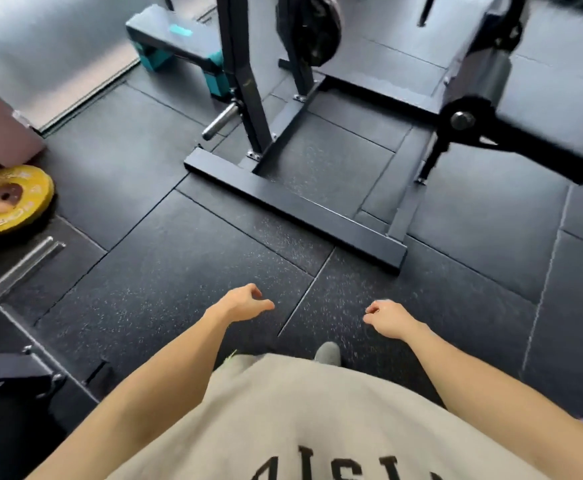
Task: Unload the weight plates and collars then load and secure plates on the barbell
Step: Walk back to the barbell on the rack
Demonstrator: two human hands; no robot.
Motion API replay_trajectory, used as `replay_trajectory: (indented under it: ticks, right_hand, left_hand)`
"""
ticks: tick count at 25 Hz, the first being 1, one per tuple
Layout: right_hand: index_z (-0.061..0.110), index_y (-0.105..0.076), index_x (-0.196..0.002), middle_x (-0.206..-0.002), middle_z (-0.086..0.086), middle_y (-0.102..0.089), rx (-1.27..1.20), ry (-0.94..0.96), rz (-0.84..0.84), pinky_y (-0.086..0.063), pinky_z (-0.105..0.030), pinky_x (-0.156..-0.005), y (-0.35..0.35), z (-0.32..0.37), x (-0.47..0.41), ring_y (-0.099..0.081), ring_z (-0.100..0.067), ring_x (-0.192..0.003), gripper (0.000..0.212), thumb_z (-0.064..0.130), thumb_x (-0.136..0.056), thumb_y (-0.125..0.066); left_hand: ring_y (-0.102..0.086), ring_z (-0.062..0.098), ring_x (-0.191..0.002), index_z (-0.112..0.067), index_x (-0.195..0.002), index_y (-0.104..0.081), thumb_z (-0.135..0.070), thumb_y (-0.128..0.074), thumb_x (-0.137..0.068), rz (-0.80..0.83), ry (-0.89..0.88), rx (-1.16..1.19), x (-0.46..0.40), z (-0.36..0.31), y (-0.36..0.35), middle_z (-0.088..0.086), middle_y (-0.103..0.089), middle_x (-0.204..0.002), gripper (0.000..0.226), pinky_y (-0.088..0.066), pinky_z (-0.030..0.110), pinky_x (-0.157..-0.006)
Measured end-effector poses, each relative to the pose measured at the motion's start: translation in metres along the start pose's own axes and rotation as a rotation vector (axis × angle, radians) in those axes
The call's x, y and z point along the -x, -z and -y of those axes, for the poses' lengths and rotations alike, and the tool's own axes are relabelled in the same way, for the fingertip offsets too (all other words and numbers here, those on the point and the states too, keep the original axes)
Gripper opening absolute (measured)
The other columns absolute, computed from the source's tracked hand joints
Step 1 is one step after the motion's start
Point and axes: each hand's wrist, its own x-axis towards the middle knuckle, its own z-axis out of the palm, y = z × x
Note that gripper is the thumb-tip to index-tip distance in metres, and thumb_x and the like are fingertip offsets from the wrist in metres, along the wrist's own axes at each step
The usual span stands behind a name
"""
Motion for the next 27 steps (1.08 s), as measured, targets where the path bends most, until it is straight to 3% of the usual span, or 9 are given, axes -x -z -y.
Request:
replay_trajectory:
  ticks: [5,10,14,17,27]
  right_hand:
    - [0.034,-0.061,-0.094,-0.113,0.003,-0.067,0.202,0.131,0.046,-0.048,-0.037,-0.097,0.071,0.095,-0.086,-0.060,-0.020,-0.103,0.012,0.040,-0.084,-0.059]
    - [0.024,-0.066,-0.112,-0.114,0.001,-0.067,0.347,0.233,0.107,-0.047,-0.038,-0.099,0.100,0.209,-0.166,-0.060,-0.022,-0.109,0.029,0.036,-0.086,-0.059]
    - [0.030,-0.065,-0.106,-0.116,0.001,-0.067,0.448,0.238,0.132,-0.046,-0.038,-0.099,0.128,0.311,-0.227,-0.061,-0.024,-0.107,0.029,0.041,-0.080,-0.057]
    - [0.028,-0.064,-0.097,-0.105,0.001,-0.068,0.460,0.307,0.115,-0.048,-0.038,-0.096,0.149,0.399,-0.261,-0.062,-0.025,-0.103,0.022,0.041,-0.080,-0.058]
    - [0.022,-0.066,-0.112,-0.116,-0.001,-0.067,0.764,0.553,0.223,-0.046,-0.037,-0.099,0.142,0.627,-0.331,-0.060,-0.024,-0.111,0.028,0.035,-0.088,-0.058]
  left_hand:
    - [-0.054,0.023,-0.119,-0.020,-0.130,-0.053,-0.054,-0.060,-0.089,-0.053,0.112,0.174,-0.040,0.004,0.056,0.004,-0.057,-0.135,0.055,-0.042,0.032,-0.091]
    - [-0.057,0.022,-0.112,-0.020,-0.127,-0.053,-0.056,-0.061,-0.088,-0.058,0.174,0.278,-0.103,0.032,0.132,0.004,-0.060,-0.129,0.054,-0.042,0.032,-0.088]
    - [-0.055,0.022,-0.115,-0.020,-0.129,-0.053,-0.056,-0.062,-0.087,-0.072,0.217,0.340,-0.142,0.064,0.222,0.003,-0.057,-0.132,0.056,-0.043,0.033,-0.092]
    - [-0.055,0.022,-0.117,-0.021,-0.129,-0.053,-0.059,-0.062,-0.085,-0.152,0.263,0.412,-0.160,0.094,0.286,0.003,-0.058,-0.134,0.059,-0.044,0.035,-0.096]
    - [-0.051,0.022,-0.119,-0.020,-0.136,-0.047,-0.056,-0.059,-0.090,-0.236,0.450,0.743,-0.186,0.176,0.379,0.005,-0.054,-0.138,0.060,-0.039,0.035,-0.092]
